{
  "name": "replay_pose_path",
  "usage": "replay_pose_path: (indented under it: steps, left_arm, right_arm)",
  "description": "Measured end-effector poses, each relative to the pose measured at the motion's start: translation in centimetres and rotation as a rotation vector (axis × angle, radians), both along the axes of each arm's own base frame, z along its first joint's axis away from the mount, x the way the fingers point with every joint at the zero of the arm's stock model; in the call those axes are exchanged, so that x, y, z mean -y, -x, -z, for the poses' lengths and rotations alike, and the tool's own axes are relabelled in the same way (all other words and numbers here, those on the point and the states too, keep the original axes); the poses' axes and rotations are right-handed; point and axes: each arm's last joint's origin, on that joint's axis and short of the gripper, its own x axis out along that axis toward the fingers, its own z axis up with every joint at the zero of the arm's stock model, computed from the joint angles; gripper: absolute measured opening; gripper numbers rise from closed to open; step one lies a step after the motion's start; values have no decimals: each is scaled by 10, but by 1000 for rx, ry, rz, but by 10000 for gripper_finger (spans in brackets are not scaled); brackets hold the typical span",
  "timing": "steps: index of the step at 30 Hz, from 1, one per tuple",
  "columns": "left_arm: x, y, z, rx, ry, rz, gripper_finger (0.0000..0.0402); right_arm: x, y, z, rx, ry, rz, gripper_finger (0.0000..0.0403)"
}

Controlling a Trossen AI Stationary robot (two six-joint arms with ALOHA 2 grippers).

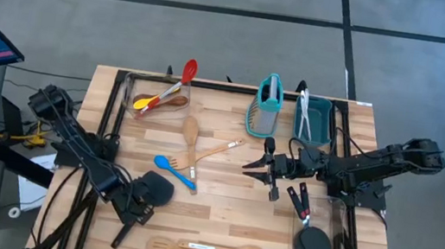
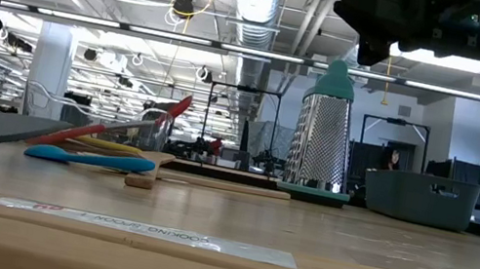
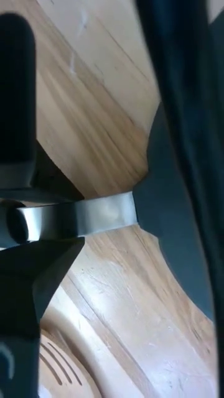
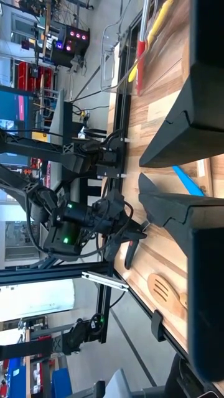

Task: Pick & Place Kitchen Items
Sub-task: Put the black turner spatula into the right transparent bin

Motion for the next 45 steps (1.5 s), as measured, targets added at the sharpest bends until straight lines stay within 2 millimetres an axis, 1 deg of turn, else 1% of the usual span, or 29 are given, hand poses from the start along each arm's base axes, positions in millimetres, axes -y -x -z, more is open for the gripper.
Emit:
replay_pose_path:
  steps: [4,7,17,22,25,32,40,45]
  left_arm:
    - [-1,1,-3,17,2,28,45]
    - [0,1,-4,27,-2,57,31]
    - [0,1,-7,52,11,85,27]
    - [-4,4,-20,109,19,119,26]
    - [-4,3,-32,189,46,120,25]
    - [-11,5,-54,352,8,127,25]
    - [-24,4,-73,517,-100,142,24]
    - [-39,-5,-78,558,-207,180,24]
  right_arm:
    - [0,0,0,0,0,0,70]
    - [0,0,0,0,0,0,70]
    - [0,0,0,0,0,0,70]
    - [0,0,0,0,0,0,70]
    - [0,0,0,0,0,0,70]
    - [0,0,0,-4,0,0,70]
    - [0,0,1,-6,1,0,70]
    - [0,0,1,-6,1,0,70]
